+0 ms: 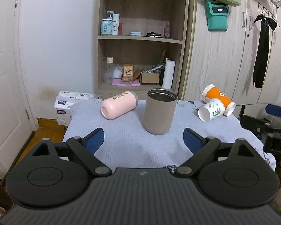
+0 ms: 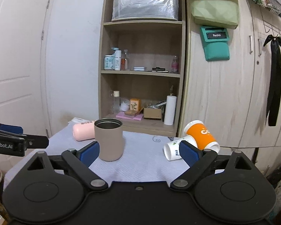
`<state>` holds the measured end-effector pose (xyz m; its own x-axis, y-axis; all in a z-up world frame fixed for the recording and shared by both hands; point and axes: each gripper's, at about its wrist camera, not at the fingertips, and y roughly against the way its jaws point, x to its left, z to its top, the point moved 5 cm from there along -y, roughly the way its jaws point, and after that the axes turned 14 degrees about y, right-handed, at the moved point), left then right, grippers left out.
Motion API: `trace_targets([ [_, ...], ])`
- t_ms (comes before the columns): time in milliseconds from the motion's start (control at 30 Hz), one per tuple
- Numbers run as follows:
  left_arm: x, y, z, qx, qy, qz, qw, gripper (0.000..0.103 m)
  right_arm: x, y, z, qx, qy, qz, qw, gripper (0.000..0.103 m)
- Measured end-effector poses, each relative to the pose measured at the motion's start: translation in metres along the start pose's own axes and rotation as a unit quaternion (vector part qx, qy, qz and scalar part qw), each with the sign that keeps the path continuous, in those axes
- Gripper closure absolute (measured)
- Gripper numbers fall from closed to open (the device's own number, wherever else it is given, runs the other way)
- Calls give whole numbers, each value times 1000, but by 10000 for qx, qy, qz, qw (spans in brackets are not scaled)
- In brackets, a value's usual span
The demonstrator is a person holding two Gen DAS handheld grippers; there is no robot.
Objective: Flip cup upright
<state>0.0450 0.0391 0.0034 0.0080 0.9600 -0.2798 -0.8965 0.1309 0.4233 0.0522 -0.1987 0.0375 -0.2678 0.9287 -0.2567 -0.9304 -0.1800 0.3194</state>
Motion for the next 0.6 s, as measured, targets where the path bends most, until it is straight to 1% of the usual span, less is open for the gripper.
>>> trace_targets([
  [100, 1, 0, -1, 24, 12, -4, 10000, 7, 1, 2, 0, 8, 9, -11, 10000, 0],
  [233, 2, 1, -1, -73, 39, 50, 10000, 0, -1, 2, -1, 94, -80, -147, 9998, 0],
  [300, 4, 1, -1, -117, 36, 106, 9999, 0, -4, 1, -3, 168, -178, -178, 9995, 0],
  [467, 7, -5, -4, 111, 132, 165, 9997, 0, -5, -1, -6, 256, -133, -281, 9992, 0],
  [600, 10, -10, -5, 190, 236, 217, 9993, 0, -5, -2, -6, 306, -105, -323, 9990, 0],
])
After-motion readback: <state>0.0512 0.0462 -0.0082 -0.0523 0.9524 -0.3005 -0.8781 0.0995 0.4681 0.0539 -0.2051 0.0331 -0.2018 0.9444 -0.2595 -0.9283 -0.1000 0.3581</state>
